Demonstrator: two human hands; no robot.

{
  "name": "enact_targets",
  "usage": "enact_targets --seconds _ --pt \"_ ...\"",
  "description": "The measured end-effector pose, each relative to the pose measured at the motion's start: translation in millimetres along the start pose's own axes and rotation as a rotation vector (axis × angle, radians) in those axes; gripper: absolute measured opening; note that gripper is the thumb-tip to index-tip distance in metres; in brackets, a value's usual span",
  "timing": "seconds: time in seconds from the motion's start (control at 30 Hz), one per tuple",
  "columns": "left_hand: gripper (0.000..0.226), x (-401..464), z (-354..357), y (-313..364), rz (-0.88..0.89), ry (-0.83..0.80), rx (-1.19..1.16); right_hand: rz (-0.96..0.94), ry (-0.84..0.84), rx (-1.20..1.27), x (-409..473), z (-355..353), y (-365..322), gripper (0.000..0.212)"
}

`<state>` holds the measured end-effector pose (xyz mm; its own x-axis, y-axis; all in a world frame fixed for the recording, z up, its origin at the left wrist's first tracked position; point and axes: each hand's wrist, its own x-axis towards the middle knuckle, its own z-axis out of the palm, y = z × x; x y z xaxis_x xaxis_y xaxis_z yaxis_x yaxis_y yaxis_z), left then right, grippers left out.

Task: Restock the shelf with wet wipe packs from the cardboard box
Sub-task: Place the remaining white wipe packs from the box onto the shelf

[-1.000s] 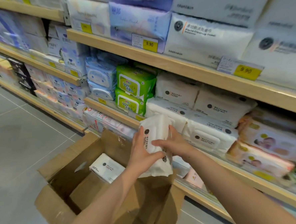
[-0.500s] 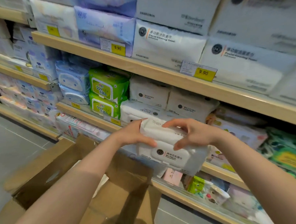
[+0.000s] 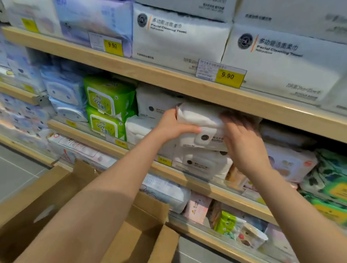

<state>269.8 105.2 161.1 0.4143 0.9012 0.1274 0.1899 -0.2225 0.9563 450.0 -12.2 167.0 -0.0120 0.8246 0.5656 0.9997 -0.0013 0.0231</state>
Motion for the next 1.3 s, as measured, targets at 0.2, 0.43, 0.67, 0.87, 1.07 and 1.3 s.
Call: enact_targets --seconds 0.2,0.43,0.67,0.87,1.07,1.3 --pt "0.050 11.3 10.0 -20.4 -0.083 -0.074 0.010 0.045 -0.149 0.056 -1.3 14.0 6.1 0.049" --pt "0.097 -5.7 4.3 -28.6 -0.074 -0.024 0.024 0.106 -0.345 0.034 3.8 -5.4 -1.3 0.061" --pt "0.057 -81.1 -92.2 -94.6 -0.030 0.242 0.253 -0.377 -0.170 0.218 -0.7 14.1 -81.4 0.046" --pt "0.052 -150.7 -176.0 -158.8 -0.119 0.320 0.576 -0.438 -0.333 0.326 7.2 72.6 -164.4 0.044" --pt "0.052 -222.6 -239.6 -227.3 -0.265 0.409 0.796 -0.468 -0.544 0.417 -4.5 135.7 -229.3 0.046" --pt "0.086 -281.7 -266.4 -328.0 -0.606 0.201 1.037 -0.407 -0.890 0.423 -45.7 225.2 -296.4 0.065"
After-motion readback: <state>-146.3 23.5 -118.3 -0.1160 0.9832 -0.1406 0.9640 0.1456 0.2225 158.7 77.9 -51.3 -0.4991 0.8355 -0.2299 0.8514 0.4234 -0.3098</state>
